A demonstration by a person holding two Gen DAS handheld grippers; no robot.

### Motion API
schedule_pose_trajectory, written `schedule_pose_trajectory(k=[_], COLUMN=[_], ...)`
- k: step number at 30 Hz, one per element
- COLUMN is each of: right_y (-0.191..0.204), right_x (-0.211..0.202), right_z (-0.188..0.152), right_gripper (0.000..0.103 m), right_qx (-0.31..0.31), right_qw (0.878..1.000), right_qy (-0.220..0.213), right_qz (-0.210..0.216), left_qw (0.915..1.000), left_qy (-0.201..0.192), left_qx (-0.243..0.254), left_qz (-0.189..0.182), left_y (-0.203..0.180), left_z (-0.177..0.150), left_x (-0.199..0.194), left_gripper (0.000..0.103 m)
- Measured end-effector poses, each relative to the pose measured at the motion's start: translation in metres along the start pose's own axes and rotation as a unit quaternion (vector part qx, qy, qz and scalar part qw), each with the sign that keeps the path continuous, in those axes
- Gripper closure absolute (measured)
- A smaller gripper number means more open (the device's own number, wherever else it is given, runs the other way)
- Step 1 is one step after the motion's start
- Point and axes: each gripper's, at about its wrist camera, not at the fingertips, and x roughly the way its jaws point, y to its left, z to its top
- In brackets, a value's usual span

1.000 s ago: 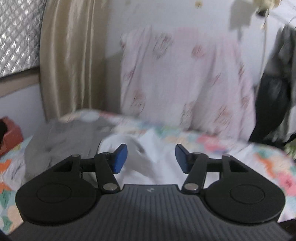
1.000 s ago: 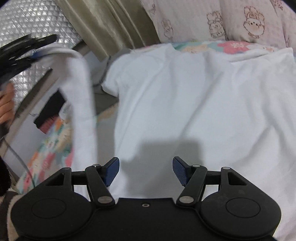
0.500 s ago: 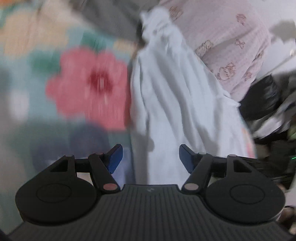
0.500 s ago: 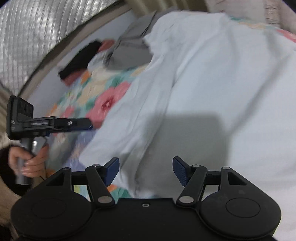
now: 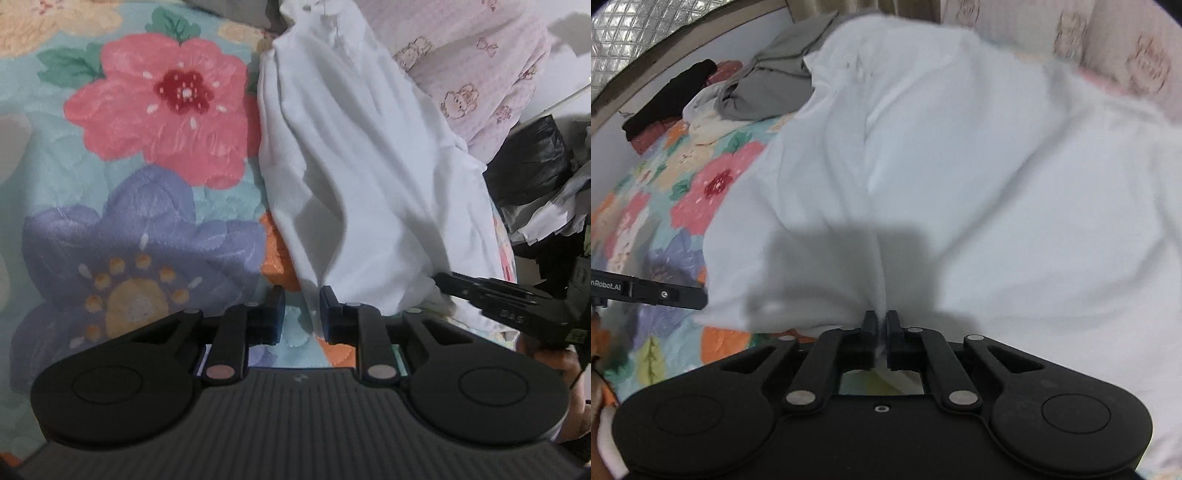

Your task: Fold clothes

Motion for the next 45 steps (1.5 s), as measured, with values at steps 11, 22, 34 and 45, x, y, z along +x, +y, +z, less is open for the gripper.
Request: schedule_pose_trajectory(k=[11,22,34,45], right_y=[0.06,0.074,0.098,0.076], right_x=[-0.022,0.021,-0.027,-0.077], right_z=[-0.042,-0.024,-0.058,-0.012], right_gripper=[0.048,0.092,0.091,0.058], right_qx=[-0.225,-0.243,-0.273,-0.253], right_qw=[0.969,0.965,0.962,0.967], right_qy=[-0.019,-0.044,-0.004,-0.006], right_qz=[-0.099,-0.088,0.014,-0.031], left_qw=[0.9927,0.9919,0.9916,0.9899], left_qy=[-0.015,-0.106,-0.108,-0.055], left_qx=[-0.061,-0.038,0.049,0.052], left_qz=[-0.103,-0.058,0.054,0.12], left_y=[0.004,-0.007,-0.047,-0.027], left_z=[0.009,0.027,-0.044,-0.024], left_x=[0.027,0.004,-0.068,-0.068], left_gripper=[0.022,0.097,0.097,0.074])
